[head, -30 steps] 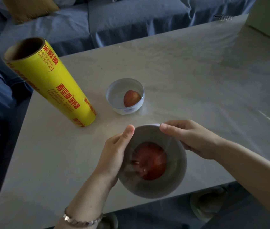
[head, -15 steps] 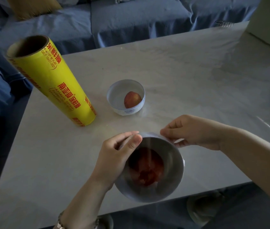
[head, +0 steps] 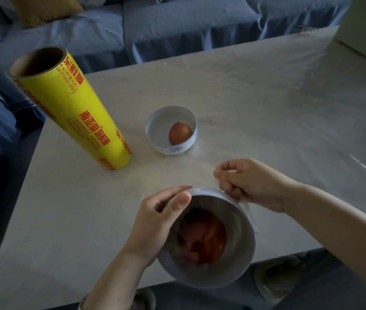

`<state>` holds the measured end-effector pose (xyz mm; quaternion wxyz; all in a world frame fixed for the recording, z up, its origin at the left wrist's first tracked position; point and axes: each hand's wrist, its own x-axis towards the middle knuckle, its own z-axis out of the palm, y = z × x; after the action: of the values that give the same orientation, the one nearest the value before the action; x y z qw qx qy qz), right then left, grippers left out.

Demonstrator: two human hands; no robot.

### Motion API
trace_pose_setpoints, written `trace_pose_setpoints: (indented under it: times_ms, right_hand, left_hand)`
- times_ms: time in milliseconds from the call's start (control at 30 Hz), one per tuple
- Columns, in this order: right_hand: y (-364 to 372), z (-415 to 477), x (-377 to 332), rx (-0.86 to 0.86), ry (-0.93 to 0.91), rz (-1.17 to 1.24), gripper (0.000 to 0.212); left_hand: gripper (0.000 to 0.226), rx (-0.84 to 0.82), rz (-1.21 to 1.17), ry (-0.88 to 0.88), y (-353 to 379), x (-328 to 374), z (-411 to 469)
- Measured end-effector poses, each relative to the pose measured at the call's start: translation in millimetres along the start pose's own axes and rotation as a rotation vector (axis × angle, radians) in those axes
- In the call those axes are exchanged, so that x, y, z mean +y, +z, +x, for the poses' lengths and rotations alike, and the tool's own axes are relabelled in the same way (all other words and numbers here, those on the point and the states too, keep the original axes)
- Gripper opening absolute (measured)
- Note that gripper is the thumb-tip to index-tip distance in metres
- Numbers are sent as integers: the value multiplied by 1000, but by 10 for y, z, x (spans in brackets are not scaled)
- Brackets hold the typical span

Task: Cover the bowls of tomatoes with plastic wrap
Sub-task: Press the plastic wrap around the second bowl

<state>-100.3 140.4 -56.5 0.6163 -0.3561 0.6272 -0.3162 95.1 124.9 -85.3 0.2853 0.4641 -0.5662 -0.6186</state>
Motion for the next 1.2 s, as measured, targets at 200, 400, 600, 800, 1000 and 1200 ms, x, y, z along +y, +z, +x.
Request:
trace_pose_setpoints:
  times_ms: [200, 400, 600, 800, 1000, 1200]
  right_hand:
    - [-21, -10, 48, -65, -54, -65, 60]
    - [-110, -27, 5, -201, 124, -75, 28]
    - [87, 16, 159, 27, 100, 171, 26]
    - [195, 20, 193, 142, 85, 73, 24]
    - [131, -24, 248, 135, 1, -116, 13]
    - [-13, -386, 40, 286, -512, -55, 9]
  left_hand:
    - [47, -17, -11, 4, -20, 2, -28]
    - [38, -29, -14, -5, -44, 10, -62]
    - [58, -43, -23, 69, -25, 21, -76]
    - [55, -31, -26, 139, -21, 43, -97]
    - [54, -9, -63, 157, -45, 41, -96]
    - [43, 38, -47, 133, -89, 24, -63]
